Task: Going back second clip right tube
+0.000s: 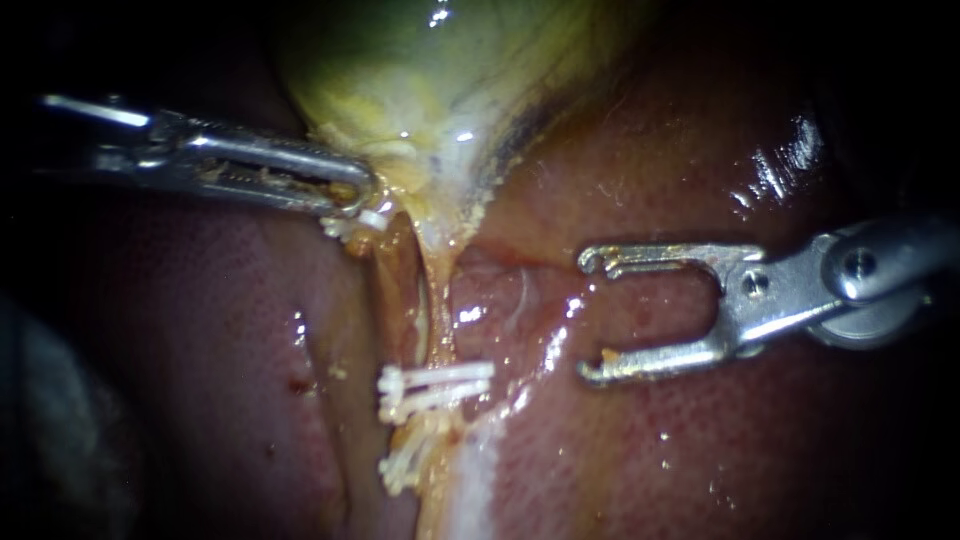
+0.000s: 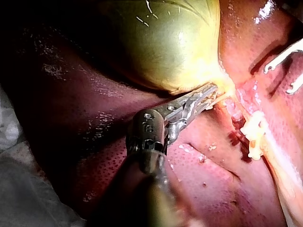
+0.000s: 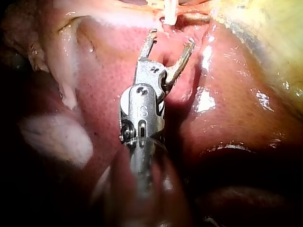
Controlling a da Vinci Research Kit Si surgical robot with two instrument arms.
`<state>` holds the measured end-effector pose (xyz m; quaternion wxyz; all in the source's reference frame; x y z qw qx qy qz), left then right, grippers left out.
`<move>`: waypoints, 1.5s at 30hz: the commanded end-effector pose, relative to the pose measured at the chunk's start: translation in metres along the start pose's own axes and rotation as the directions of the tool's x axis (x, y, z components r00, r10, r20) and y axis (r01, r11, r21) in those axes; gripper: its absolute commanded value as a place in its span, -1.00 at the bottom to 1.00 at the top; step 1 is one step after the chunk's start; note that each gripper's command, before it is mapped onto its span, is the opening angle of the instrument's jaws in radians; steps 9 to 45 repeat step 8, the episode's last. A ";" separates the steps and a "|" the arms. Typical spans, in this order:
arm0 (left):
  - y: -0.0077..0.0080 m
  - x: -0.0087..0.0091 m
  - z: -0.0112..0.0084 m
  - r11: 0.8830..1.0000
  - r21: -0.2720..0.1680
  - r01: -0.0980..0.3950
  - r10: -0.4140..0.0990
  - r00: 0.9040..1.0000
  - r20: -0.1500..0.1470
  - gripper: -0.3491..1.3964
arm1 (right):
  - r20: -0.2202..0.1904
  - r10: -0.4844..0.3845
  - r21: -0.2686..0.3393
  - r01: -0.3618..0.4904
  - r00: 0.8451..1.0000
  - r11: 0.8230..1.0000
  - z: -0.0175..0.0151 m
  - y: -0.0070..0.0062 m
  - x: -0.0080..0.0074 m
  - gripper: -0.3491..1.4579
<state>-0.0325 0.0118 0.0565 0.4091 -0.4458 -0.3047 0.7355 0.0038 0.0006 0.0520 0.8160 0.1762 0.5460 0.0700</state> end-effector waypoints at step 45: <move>0.0001 -0.0001 0.0001 1.000 -0.006 -0.002 0.002 1.000 0.002 -1.00 | 0.000 -0.006 0.000 0.006 1.000 1.000 0.0001 0.0000 0.0000 -0.06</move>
